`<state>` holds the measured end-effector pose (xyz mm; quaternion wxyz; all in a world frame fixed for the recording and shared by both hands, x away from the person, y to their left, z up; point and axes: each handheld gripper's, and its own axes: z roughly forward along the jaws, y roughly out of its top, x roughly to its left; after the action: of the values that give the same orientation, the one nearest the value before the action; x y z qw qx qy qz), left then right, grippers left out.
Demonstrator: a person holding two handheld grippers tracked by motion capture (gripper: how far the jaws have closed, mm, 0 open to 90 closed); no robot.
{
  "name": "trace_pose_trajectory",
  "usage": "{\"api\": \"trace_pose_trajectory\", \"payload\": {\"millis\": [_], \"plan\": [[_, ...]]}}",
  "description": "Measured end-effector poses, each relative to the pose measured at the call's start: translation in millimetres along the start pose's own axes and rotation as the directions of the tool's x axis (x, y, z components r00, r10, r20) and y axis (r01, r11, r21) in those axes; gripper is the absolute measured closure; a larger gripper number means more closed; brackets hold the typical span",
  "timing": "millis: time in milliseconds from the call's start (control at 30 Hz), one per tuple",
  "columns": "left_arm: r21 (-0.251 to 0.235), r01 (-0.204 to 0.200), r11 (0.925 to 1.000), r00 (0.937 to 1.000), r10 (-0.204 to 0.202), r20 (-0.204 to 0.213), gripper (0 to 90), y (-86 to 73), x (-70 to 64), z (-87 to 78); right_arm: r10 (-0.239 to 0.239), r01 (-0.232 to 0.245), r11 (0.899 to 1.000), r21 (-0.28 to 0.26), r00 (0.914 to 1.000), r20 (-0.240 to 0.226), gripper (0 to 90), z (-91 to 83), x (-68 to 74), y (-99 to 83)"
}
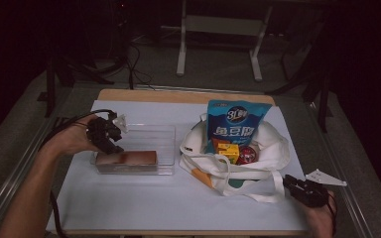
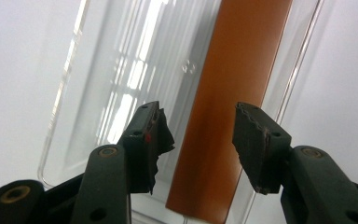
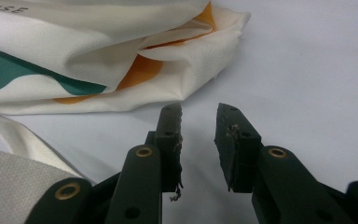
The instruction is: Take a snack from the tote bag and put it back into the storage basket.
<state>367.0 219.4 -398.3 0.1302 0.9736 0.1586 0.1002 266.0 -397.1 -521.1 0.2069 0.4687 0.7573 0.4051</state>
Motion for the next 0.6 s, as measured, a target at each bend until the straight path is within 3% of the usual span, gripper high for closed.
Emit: {"api": "trace_pose_trajectory", "payload": {"millis": [167, 233, 267, 300, 400, 533, 600], "plan": [[-0.046, 0.019, 0.9987, 0.9992, -0.021, -0.033, 51.5, 0.1, -0.8, -6.0, -0.007, 0.007, 1.0, -0.001, 1.0, -0.003, 71.0, -0.1, 0.5, 0.5], [-0.123, 0.048, 0.9913, 0.9973, -0.054, -0.05, 51.1, -1.6, -2.5, -12.4, -0.009, 0.009, 1.0, -0.003, 1.0, -0.005, 71.1, -0.5, 0.5, 1.0], [-0.174, 0.059, 0.983, 0.9959, -0.07, -0.057, 50.9, -2.9, -4.1, -14.8, -0.008, 0.008, 1.0, -0.004, 1.0, -0.005, 71.1, -0.5, 0.5, 1.1], [-0.192, 0.067, 0.9792, 0.9955, -0.078, -0.053, 51.0, -3.6, -4.4, -15.4, -0.006, 0.006, 1.0, -0.004, 1.0, -0.005, 71.2, -0.4, 0.7, 1.2], [-0.221, 0.093, 0.9708, 0.9927, -0.108, -0.054, 51.4, -7.3, -5.5, -13.9, -0.012, 0.012, 1.0, -0.004, 0.9999, -0.004, 71.2, 0.0, 1.1, 1.8], [-0.217, 0.114, 0.9695, 0.9898, -0.13, -0.06, 51.2, -12.1, -5.3, -11.8, -0.017, 0.017, 1.0, -0.006, 0.9999, -0.002, 71.4, -1.1, 1.9, 3.1], [-0.236, 0.124, 0.9639, 0.9886, -0.14, -0.055, 51.9, -14.2, -6.3, -13.7, -0.019, 0.019, 1.0, -0.01, 0.9998, 0.005, 72.0, -2.9, 1.8, 4.8]]}}
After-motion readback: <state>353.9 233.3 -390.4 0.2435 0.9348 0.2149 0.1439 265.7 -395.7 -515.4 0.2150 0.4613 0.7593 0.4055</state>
